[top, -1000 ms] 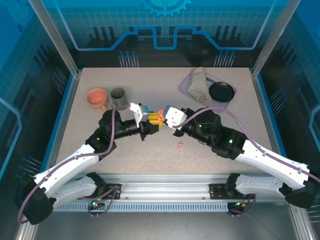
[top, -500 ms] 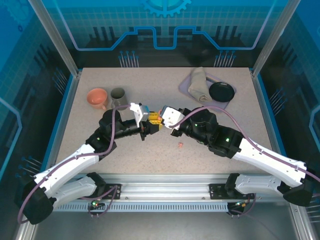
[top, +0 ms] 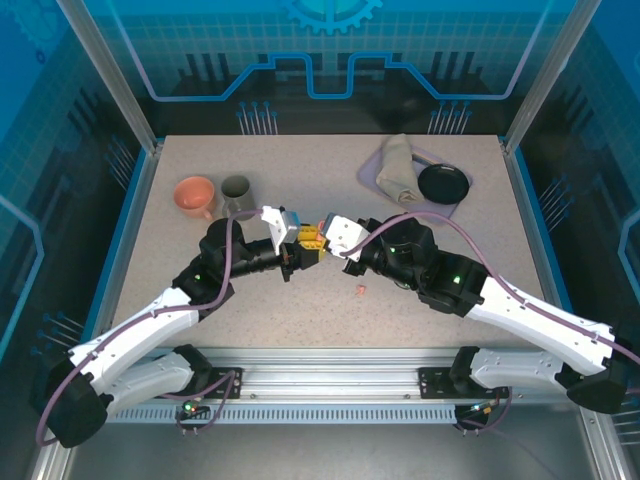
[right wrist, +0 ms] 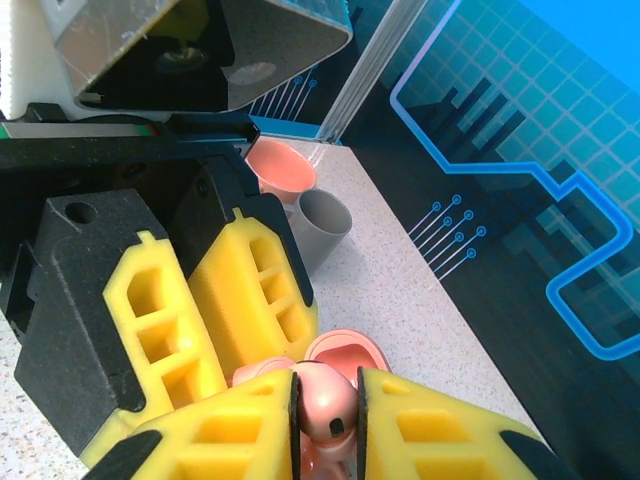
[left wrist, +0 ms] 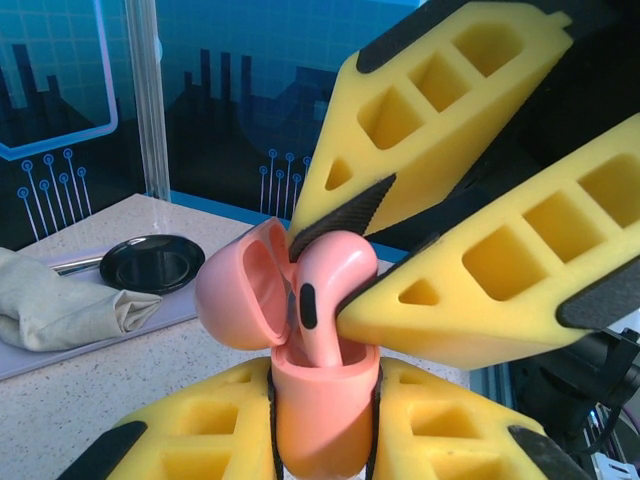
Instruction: Insert the wireless bluetooth earbuds into the charging case
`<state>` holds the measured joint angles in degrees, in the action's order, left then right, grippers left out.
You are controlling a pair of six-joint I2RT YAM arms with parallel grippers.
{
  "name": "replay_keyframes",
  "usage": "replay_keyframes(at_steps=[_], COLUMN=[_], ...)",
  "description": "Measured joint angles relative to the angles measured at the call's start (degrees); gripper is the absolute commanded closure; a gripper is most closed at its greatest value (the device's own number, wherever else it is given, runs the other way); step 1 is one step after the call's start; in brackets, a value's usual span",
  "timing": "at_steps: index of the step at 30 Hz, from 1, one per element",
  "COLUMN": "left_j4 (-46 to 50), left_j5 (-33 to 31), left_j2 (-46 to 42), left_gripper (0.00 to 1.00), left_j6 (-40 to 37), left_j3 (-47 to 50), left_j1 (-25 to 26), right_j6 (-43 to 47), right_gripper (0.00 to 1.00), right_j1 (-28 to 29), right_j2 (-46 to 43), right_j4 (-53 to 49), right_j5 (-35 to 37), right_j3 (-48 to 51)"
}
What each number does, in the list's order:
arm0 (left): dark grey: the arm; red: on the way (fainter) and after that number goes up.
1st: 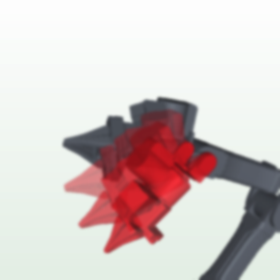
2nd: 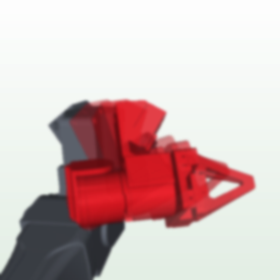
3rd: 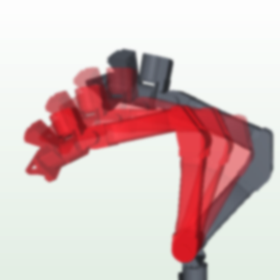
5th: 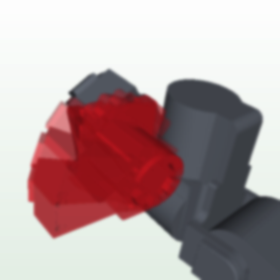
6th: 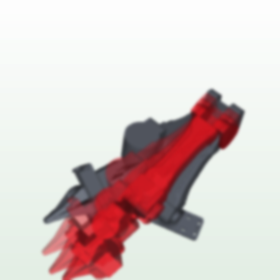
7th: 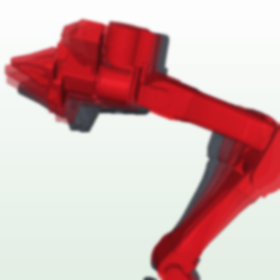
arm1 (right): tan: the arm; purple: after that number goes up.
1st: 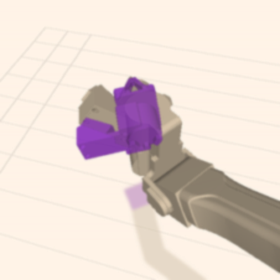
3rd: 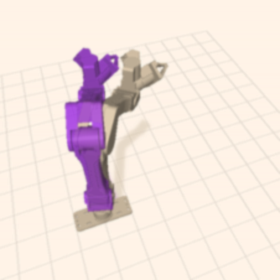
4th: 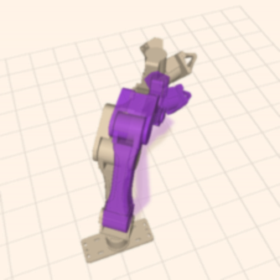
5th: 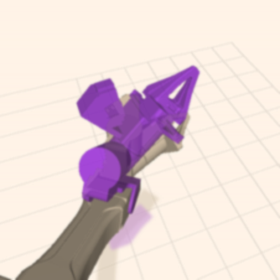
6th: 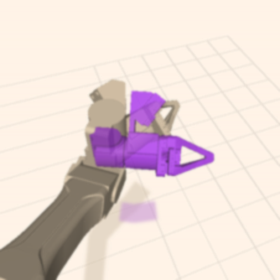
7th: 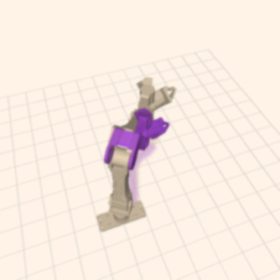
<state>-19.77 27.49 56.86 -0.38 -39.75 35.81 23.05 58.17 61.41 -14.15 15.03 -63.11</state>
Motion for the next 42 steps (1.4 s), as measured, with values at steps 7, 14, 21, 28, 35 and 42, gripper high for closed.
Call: replay_keyframes(at_steps=[7,14,21,28,35,42], left_j4=[0.2,0.4,0.5,0.4,0.1,-0.3], left_j5=[0.0,0.2,0.4,0.4,0.4,0.4], left_j2=[0.0,0.0,0.0,0.0,0.0,0.0], left_gripper=[1.00,1.00,1.00,1.00,1.00,1.00], left_j6=[0.0,-0.1,-0.1,-0.1,-0.1,-0.1], left_j3=[0.0,0.0,0.0,0.0,0.0,0.0], left_j1=[0.0,0.0,0.0,0.1,0.1,0.2], right_j6=[-1.9,-3.1,-4.2,-5.1,-6.7,-9.5], right_gripper=[0.77,0.75,0.73,0.70,0.55,0.33], right_j1=[-1.7,-3.0,-3.9,-4.5,-5.4,-6.5], right_j2=[0.0,0.0,0.0,0.0,0.0,-0.2], right_j4=[-0.4,-1.2,-2.2,-3.1,-4.1,-6.0], right_j5=[-3.5,-6.3,-8.9,-11.9,-13.1,-14.0], right_j3=[0.0,-0.3,-0.7,-1.1,-2.0,-5.1])
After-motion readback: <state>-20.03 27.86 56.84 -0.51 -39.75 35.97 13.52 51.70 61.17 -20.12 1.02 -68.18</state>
